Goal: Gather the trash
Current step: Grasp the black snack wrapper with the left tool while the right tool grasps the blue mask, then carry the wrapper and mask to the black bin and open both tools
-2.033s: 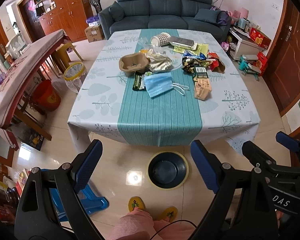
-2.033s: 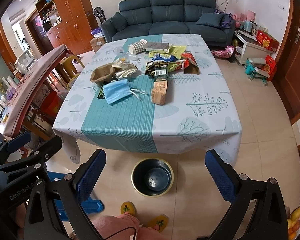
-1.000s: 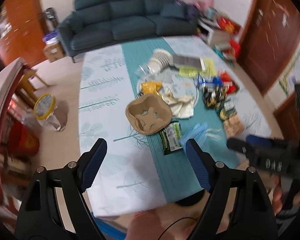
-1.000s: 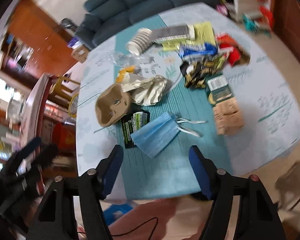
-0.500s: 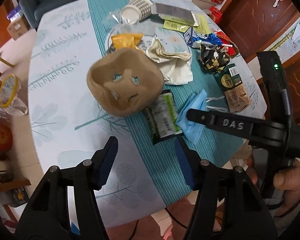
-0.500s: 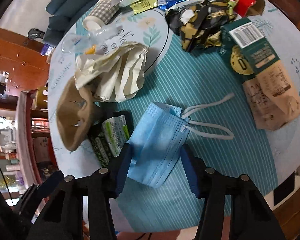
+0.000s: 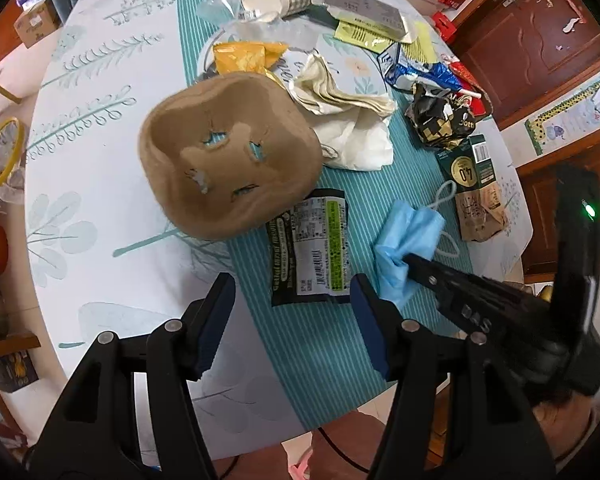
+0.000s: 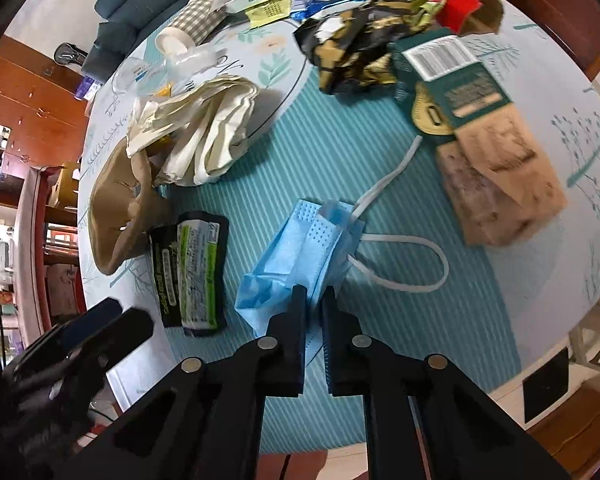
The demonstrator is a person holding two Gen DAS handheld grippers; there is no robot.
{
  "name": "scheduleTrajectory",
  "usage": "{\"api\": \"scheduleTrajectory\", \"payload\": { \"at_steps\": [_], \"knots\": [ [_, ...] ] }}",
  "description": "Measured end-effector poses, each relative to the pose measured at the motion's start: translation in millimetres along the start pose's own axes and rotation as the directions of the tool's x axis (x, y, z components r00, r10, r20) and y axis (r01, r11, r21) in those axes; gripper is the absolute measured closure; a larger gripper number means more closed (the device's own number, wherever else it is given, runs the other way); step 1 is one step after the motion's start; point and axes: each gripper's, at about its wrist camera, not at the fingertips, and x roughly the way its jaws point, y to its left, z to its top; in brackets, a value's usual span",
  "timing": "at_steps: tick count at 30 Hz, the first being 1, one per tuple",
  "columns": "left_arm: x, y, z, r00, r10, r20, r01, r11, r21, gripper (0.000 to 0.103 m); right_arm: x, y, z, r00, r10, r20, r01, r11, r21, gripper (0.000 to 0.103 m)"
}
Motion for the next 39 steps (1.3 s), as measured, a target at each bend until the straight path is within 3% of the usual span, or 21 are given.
{"api": "scheduleTrajectory", "payload": {
  "at_steps": [11, 18, 25, 27, 29, 34, 39],
  "knots": [
    [28, -28, 19, 0.992, 0.125, 0.000, -0.125, 0.992, 0.030, 0.046, -24, -18, -18, 0.999, 0.042, 0.025, -0.042, 0.999, 0.002, 0.097],
    [52, -35, 25, 0.984, 0.161, -0.075, -0.157, 0.986, 0.063, 0.047, -51, -17, -30, 0.998, 0.051, 0.037, -0.049, 0.998, -0.036, 0.097],
    [53, -32, 31, 0.985, 0.156, -0.077, -0.154, 0.988, 0.033, 0.067, -82, -8, -35, 0.998, 0.038, 0.045, -0.034, 0.995, -0.089, 0.097],
    [50, -32, 32, 0.986, 0.158, -0.057, -0.157, 0.987, 0.032, 0.089, -90, -12, -37, 0.999, 0.031, 0.043, -0.026, 0.992, -0.120, 0.097],
    [47, -32, 35, 0.989, 0.138, -0.053, -0.138, 0.990, 0.021, 0.094, -94, -9, -37, 0.999, 0.028, 0.042, -0.022, 0.990, -0.140, 0.097],
    [36, -27, 25, 0.990, 0.134, -0.041, -0.134, 0.991, 0.001, 0.099, -96, -4, -33, 0.997, 0.069, 0.043, -0.059, 0.978, -0.198, 0.097],
    [20, -30, -1, 0.985, 0.173, 0.023, -0.171, 0.983, -0.059, 0.102, -97, -13, -33, 0.983, 0.179, 0.043, -0.154, 0.927, -0.341, 0.097]
  ]
}}
